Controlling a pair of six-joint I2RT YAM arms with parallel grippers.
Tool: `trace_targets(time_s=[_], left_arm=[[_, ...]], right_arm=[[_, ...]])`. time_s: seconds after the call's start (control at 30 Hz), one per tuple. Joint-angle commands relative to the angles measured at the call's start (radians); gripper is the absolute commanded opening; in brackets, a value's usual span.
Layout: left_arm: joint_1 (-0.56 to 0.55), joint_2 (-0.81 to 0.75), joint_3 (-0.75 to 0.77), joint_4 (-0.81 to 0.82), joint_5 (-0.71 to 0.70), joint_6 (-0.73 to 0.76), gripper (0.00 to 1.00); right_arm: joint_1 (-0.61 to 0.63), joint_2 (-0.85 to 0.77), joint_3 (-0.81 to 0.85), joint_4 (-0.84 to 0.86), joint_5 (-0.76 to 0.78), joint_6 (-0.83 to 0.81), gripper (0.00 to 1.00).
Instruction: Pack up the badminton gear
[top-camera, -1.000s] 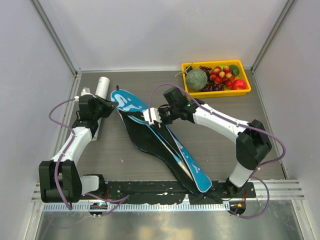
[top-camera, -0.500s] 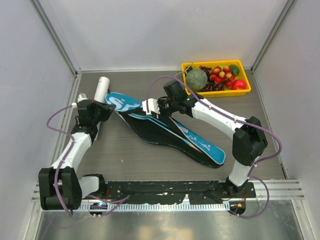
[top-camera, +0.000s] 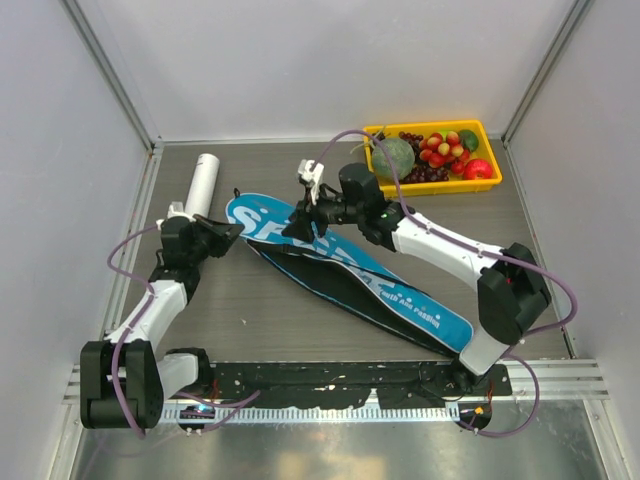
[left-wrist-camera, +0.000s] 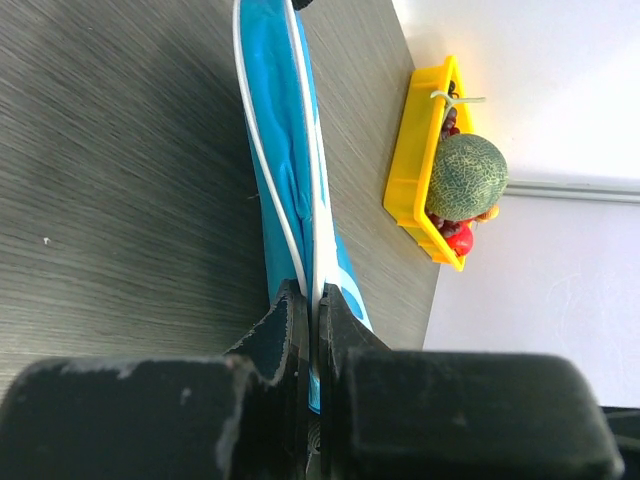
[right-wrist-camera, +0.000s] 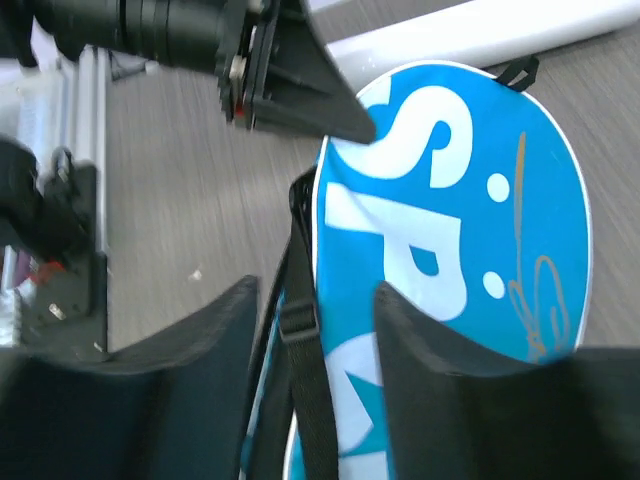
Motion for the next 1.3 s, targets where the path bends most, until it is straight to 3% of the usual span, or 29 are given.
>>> trace_targets(time_s=[0.0,0.03,0.1,0.17,0.47,0.7,0.9,1.13,1.27], left_arm=[[-0.005,-0.023,-0.002,0.119,0.06,-0.009,0.0],[-0.006,-0.026,-0.002,0.119,0.06,-0.01,0.0],[-0.005,-0.032,-0.001,0.114,0.06,-0.004,0.0],[-0.005,-0.034,-0.001,0.11,0.056,-0.006,0.0],[-0.005,-0.017,0.01,0.117,0.059,-0.013,0.0],[-0.005,-0.021,0.027,0.097,0.053,0.0,0.0],[-0.005,-0.031,0.026,0.084,0.051,0.003,0.0],[-0.005,-0.045,0.022,0.077,0.04,-0.035,0.0],[-0.005,-0.051,0.026,0.07,0.028,-0.049,0.0]], right_arm=[[0.027,0.097,0.113,0.122,0.09,0.336,0.44],[0.033,0.135,0.153,0.081,0.136,0.331,0.35],[0.053,0.181,0.196,0.03,0.184,0.297,0.27],[0.083,0.209,0.225,-0.016,0.218,0.247,0.25],[0.221,0.22,0.256,-0.211,0.403,0.082,0.24],[0.271,0.201,0.222,-0.177,0.445,0.109,0.23],[0.272,0.206,0.209,-0.173,0.423,0.138,0.23],[0.277,0.181,0.144,-0.143,0.22,0.119,0.21],[0.281,0.227,0.156,-0.186,0.181,0.131,0.18]])
